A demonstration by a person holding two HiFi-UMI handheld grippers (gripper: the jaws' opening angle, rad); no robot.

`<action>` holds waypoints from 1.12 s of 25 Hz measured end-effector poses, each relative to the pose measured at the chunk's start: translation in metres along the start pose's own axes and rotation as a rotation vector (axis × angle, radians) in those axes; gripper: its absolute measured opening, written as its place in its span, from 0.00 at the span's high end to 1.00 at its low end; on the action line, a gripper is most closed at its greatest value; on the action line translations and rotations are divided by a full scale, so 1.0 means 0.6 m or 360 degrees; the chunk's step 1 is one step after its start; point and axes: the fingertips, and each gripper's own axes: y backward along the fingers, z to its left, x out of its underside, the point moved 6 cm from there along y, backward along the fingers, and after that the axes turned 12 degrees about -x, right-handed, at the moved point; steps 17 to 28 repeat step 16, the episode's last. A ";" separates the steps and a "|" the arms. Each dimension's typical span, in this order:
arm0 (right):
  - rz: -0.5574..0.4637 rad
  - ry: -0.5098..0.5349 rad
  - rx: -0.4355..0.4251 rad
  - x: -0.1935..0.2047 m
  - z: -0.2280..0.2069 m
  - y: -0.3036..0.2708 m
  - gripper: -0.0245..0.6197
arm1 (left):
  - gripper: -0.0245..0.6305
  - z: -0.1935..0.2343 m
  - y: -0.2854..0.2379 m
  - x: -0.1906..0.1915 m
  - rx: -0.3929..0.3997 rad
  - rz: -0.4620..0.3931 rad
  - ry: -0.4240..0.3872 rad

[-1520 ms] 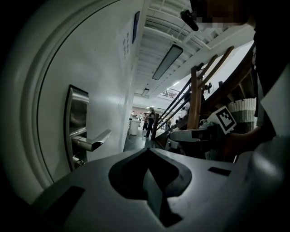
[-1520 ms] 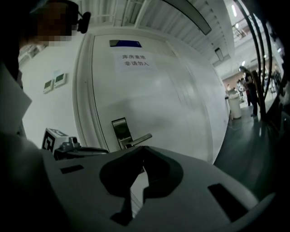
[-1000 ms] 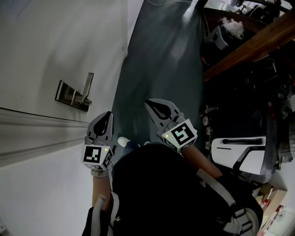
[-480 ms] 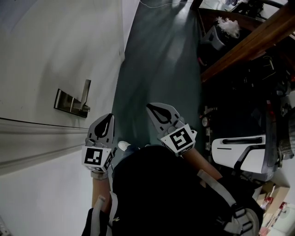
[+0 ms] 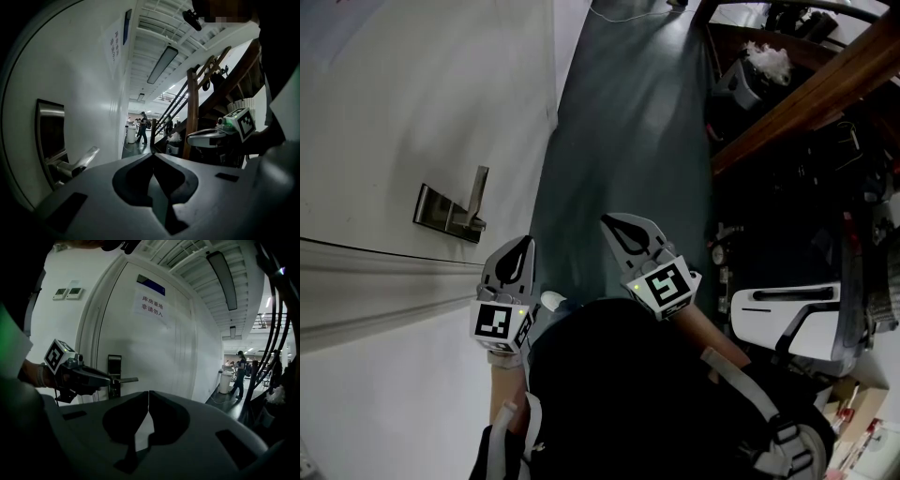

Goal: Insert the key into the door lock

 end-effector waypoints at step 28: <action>0.0012 0.0022 -0.0073 0.003 0.011 -0.025 0.94 | 0.95 0.014 0.021 0.013 -0.0102 0.0018 0.0038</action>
